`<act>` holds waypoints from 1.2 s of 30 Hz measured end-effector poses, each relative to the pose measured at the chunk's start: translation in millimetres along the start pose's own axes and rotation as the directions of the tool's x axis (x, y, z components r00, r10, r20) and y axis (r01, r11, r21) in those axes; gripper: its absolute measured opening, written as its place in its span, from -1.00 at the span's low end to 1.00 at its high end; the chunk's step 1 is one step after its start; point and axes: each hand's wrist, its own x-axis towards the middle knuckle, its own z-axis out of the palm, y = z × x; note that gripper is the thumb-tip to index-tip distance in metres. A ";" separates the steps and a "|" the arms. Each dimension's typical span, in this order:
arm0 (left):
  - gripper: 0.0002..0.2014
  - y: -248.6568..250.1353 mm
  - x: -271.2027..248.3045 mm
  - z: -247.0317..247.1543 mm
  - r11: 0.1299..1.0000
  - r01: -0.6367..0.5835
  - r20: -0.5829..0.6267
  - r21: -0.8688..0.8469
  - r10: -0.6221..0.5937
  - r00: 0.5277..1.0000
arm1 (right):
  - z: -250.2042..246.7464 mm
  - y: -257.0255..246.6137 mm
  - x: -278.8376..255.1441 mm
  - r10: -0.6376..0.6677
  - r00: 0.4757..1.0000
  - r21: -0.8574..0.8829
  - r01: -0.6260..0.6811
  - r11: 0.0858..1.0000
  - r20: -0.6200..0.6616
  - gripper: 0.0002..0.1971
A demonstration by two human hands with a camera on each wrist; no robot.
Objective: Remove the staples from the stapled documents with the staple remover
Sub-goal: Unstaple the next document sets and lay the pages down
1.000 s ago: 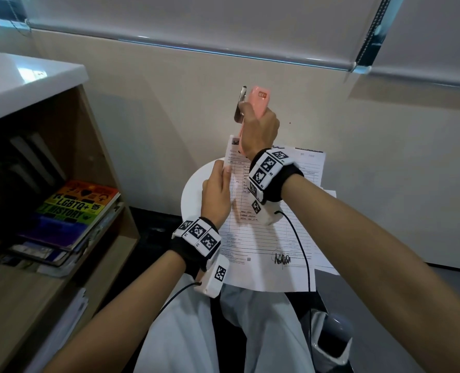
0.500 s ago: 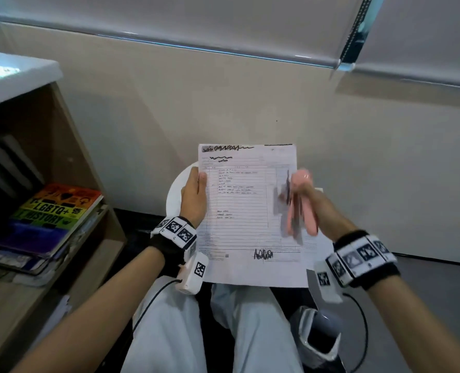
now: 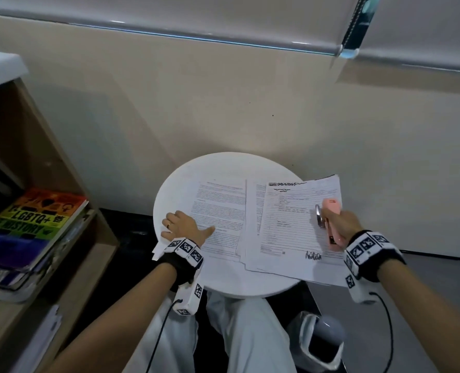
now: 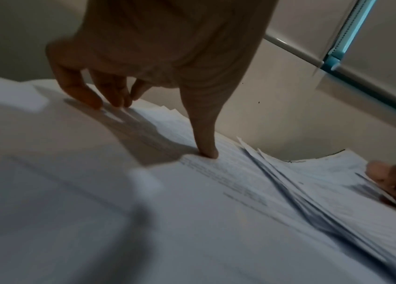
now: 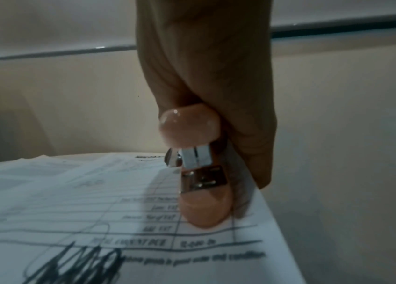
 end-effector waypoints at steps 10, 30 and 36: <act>0.12 -20.2 37.5 -14.0 1.000 0.002 0.177 0.004 -0.002 0.984 | 42.8 3.5 7.4 -0.122 0.992 -0.364 0.104 0.926 -0.027 -0.47; -0.70 -131.8 32.9 -34.0 0.781 -0.236 -0.083 -0.579 0.231 0.969 | 101.4 44.6 -52.6 -0.250 0.932 -0.262 0.318 0.911 0.263 -0.19; -0.75 -139.5 21.2 -60.0 0.489 -0.183 -0.042 -0.853 0.285 0.958 | 100.1 41.6 -55.4 -0.239 0.936 -0.238 0.301 0.923 0.258 -0.20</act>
